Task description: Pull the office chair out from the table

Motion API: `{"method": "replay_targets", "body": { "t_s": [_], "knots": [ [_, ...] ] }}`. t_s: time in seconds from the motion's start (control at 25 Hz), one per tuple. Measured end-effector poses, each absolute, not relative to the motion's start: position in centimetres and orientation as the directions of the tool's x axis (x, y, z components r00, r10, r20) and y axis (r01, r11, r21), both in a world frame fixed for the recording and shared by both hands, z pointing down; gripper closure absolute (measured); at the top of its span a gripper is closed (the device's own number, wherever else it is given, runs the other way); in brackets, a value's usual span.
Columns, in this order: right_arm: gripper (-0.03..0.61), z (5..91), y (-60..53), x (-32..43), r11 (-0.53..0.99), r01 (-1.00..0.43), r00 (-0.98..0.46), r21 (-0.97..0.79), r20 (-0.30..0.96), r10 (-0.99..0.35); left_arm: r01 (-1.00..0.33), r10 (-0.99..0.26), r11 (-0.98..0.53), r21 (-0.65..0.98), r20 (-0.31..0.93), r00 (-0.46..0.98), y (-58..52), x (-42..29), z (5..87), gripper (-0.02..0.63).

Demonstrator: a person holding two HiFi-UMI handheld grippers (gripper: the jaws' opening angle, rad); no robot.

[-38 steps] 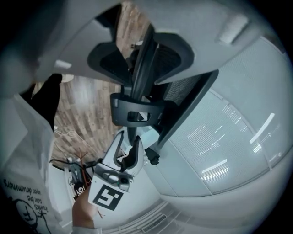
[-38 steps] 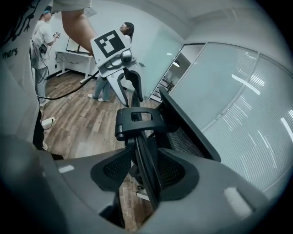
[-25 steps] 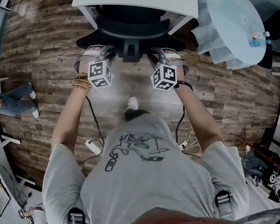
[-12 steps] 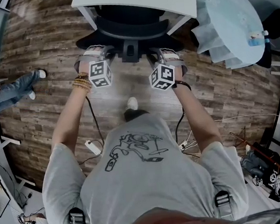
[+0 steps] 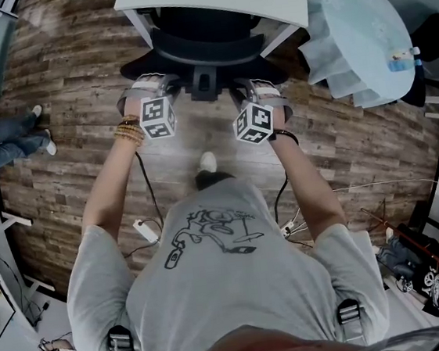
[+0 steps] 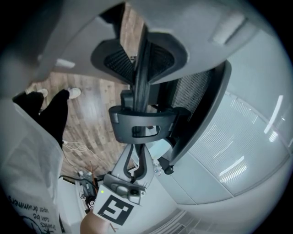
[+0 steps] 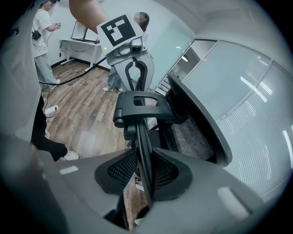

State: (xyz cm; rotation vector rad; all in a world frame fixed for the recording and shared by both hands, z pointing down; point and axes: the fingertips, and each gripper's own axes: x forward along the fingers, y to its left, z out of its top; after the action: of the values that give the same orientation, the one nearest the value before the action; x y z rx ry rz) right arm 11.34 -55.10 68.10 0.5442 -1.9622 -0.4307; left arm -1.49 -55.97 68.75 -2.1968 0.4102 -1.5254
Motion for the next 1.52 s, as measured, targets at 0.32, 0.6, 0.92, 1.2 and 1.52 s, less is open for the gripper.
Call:
{"method": "replay_targets", "body": {
  "t_s": [0.32,0.6,0.92,1.2,1.52],
  "knots": [
    [0.474,68.1,-53.3,10.6,0.842,-0.188,-0.381,0.505,0.753,-0.537,0.008,-0.461,-0.871,-0.491,0.823,0.333,-54.3,-2.1,68.7,0.517],
    [0.476,68.1,-50.8,9.7,0.845,-0.187,-0.375,0.501,0.759,-0.533,0.008,-0.462,-0.871,-0.492,0.824,0.328,-52.0,-3.0,68.6,0.517],
    [0.477,68.1,-47.8,9.5,0.849,-0.185,-0.361,0.495,0.769,-0.527,0.016,-0.464,-0.867,-0.498,0.818,0.34,-49.2,-3.3,68.7,0.517],
    [0.476,68.0,-44.2,9.6,0.848,-0.19,-0.345,0.494,0.776,-0.529,0.021,-0.454,-0.87,-0.492,0.817,0.355,-45.4,-3.3,68.3,0.518],
    [0.477,68.1,-39.4,9.4,0.85,-0.182,-0.351,0.494,0.775,-0.525,0.015,-0.434,-0.883,-0.469,0.83,0.35,-40.8,-3.5,68.7,0.518]
  ]
}}
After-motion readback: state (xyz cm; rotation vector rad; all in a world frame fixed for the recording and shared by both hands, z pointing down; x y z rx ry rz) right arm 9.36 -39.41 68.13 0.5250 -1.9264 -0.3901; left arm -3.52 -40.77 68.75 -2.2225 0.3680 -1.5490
